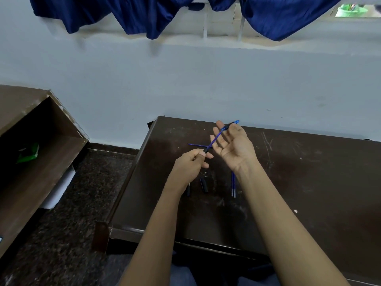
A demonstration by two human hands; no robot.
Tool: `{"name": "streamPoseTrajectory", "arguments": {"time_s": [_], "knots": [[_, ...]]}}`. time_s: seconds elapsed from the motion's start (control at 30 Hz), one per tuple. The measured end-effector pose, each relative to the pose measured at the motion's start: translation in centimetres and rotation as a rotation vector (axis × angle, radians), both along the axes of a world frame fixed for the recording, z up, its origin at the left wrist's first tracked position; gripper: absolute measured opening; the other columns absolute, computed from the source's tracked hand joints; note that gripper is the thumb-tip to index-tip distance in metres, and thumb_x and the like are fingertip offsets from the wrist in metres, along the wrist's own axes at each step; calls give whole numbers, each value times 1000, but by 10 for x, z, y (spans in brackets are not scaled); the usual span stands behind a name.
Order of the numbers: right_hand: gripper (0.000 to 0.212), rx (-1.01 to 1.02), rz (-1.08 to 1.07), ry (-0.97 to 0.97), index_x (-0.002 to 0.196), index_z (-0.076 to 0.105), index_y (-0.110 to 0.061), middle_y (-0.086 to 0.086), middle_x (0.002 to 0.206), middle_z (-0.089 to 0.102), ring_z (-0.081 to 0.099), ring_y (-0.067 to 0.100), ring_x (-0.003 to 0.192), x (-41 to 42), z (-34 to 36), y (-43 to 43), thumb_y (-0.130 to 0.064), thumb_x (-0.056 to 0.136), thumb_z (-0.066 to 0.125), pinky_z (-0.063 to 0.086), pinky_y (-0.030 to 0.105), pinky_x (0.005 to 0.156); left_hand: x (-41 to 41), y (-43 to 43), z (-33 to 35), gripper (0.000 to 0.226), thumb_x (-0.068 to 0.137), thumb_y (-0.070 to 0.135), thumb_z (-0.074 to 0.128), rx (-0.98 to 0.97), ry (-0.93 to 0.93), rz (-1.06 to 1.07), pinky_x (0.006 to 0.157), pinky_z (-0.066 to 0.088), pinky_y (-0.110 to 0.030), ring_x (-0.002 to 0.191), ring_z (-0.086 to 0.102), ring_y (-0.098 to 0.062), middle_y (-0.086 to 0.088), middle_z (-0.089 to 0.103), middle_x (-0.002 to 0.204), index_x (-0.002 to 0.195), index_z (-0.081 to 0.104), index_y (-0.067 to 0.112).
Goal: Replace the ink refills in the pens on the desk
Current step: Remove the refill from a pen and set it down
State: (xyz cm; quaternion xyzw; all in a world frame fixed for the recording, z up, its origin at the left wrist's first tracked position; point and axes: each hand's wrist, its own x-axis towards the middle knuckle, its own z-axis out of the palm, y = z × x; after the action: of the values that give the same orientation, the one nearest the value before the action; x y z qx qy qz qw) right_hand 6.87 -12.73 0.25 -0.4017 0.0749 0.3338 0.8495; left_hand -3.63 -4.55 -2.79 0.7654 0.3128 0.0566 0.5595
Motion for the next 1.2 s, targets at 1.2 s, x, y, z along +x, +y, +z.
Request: {"name": "streamPoseTrajectory", "arguments": {"time_s": [1.2], "knots": [[11,-331,103,-240,103,55,-3,10,99,73,68,10,67,-35,-9,-13,-11,97,51,58,23,68,-9,-5,14,20,94,33,52,-44,-80,56,62,43,-19,68,58,-7,2,67,79,94,66,19]]}}
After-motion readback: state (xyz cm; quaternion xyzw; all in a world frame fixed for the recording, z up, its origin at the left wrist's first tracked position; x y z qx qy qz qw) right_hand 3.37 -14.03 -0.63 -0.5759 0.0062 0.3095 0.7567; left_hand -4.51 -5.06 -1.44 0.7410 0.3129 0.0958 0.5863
